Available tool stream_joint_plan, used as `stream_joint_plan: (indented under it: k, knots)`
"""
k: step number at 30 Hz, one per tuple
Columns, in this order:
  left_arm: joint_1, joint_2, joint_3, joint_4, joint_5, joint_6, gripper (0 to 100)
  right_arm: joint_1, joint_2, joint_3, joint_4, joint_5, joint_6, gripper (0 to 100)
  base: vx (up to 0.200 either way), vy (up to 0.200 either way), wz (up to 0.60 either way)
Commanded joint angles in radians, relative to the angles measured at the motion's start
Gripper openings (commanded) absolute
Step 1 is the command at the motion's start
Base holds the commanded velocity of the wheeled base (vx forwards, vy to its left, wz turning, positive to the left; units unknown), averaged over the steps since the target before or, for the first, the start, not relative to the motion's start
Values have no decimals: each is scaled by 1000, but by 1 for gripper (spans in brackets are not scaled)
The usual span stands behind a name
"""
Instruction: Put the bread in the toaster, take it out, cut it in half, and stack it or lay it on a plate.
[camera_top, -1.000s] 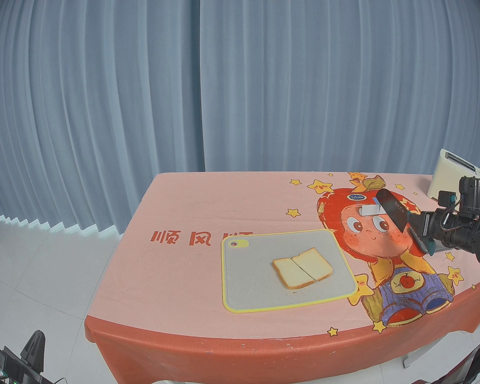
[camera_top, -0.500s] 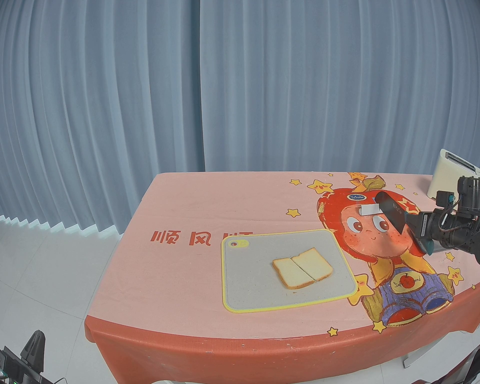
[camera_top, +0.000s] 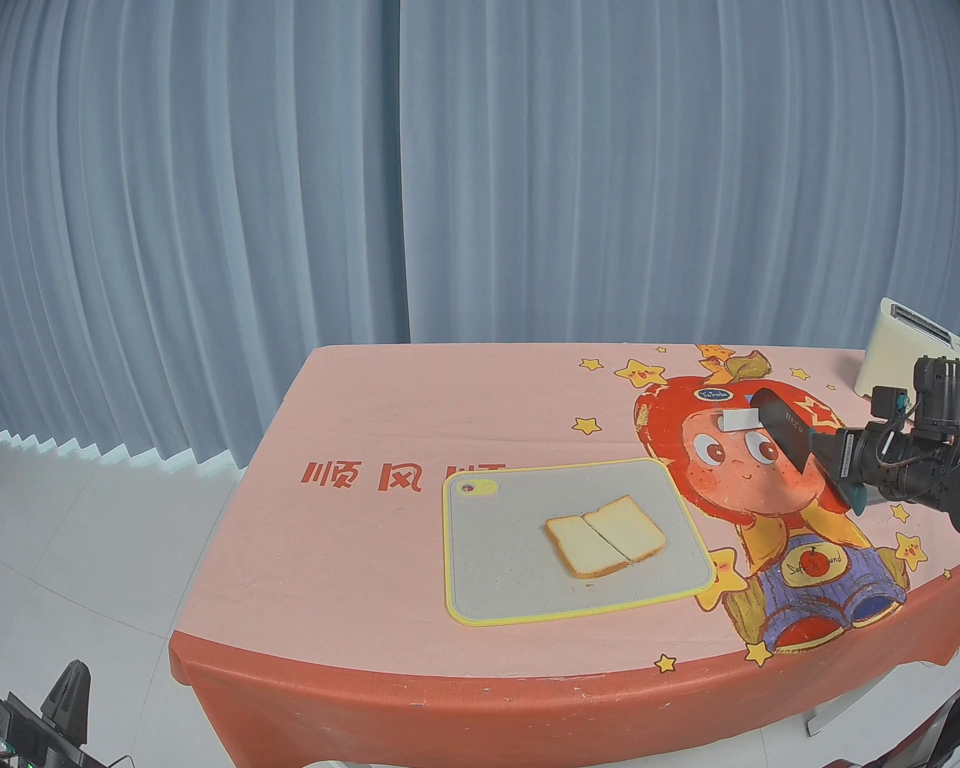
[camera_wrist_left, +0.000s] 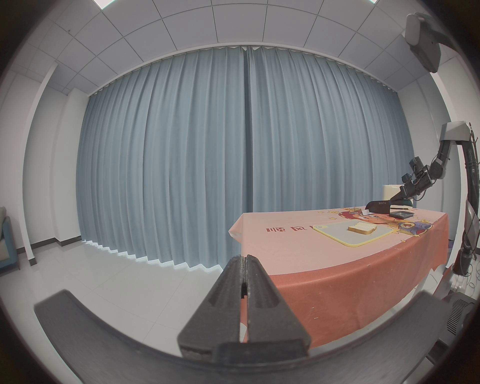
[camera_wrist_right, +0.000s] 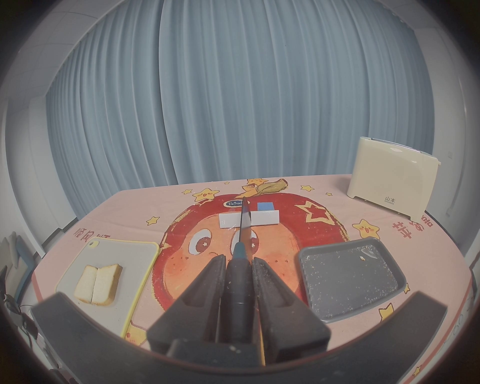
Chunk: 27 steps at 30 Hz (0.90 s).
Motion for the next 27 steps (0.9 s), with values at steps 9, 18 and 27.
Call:
stream_joint_plan:
  k: [9,18,27]
  knots:
    - [0,2,18,1,1,-1,0,-8,1,20,3,0,2,0,0,0,0]
    - [0,2,18,-1,-1,1,0,-9,7,49,1,1,2,0,0,0,0]
    - [0,2,18,-1,-1,1,0,-15,10,51,4,1,3,0,0,0,0]
